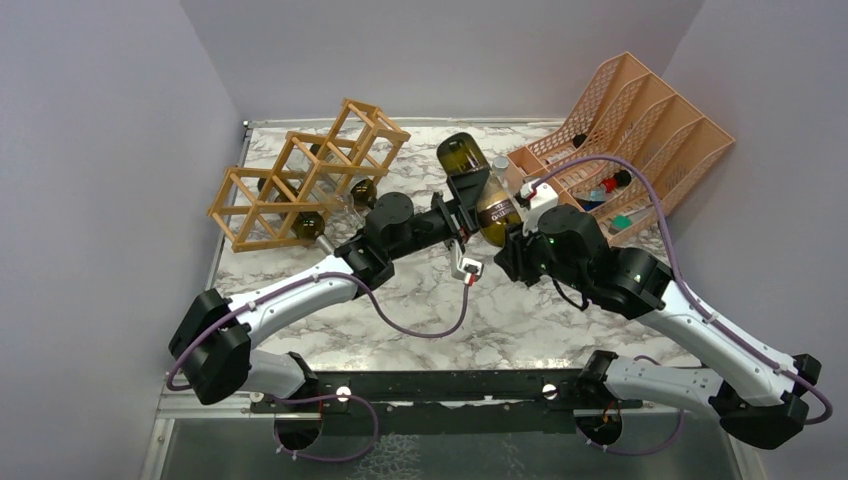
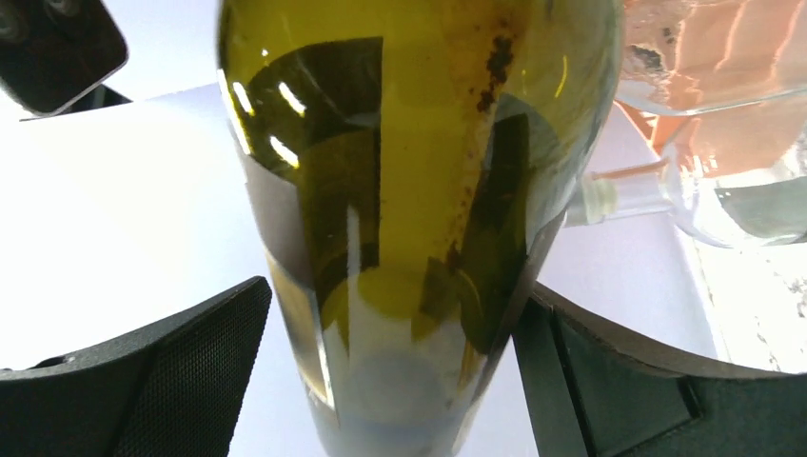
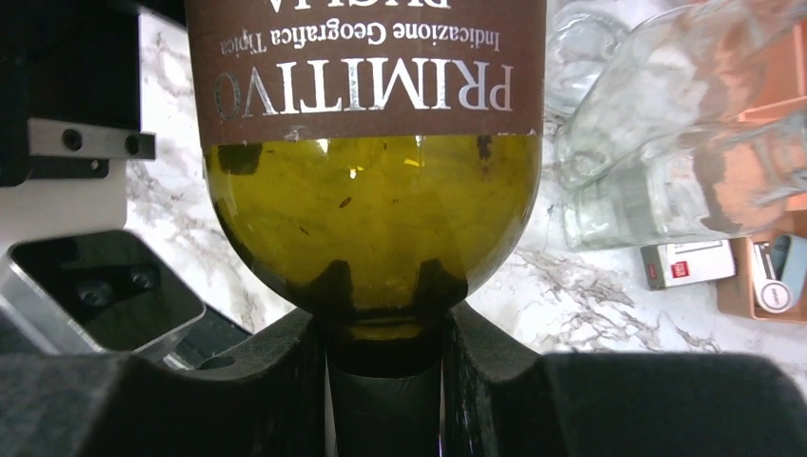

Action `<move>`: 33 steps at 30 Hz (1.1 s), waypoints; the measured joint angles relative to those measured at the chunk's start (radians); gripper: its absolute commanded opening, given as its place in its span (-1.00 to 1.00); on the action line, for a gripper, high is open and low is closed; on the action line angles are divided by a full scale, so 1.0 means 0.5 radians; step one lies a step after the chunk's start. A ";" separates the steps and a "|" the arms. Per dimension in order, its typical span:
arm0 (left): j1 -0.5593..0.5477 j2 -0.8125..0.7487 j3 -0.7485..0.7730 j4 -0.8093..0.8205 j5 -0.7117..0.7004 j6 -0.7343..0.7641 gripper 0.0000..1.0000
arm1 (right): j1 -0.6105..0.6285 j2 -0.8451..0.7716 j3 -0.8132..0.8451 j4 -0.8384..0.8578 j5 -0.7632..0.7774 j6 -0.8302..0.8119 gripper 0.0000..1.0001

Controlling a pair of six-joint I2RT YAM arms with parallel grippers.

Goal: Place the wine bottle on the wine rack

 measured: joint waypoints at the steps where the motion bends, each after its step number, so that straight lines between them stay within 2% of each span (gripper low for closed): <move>1: -0.003 -0.002 -0.002 0.021 -0.018 0.002 0.98 | 0.001 -0.006 0.000 0.012 0.031 0.001 -0.98; 10: -0.097 -0.070 -0.090 0.137 -0.208 -0.123 0.98 | -0.006 -0.024 0.001 0.137 0.291 0.041 -0.98; 18: -0.100 -0.299 -0.092 0.148 -0.389 -0.487 0.98 | -0.006 0.009 0.007 0.246 0.317 0.043 -0.98; 26: -0.100 -0.682 -0.002 0.155 -0.915 -1.331 0.98 | -0.006 0.136 0.007 0.356 0.227 0.052 -0.98; 30: -0.100 -0.780 0.162 0.174 -1.276 -1.794 0.98 | -0.006 0.230 0.007 0.419 0.145 0.049 -0.98; 33: -0.100 -0.790 0.344 0.053 -1.522 -2.186 0.98 | -0.006 0.321 0.007 0.465 0.080 0.034 -0.98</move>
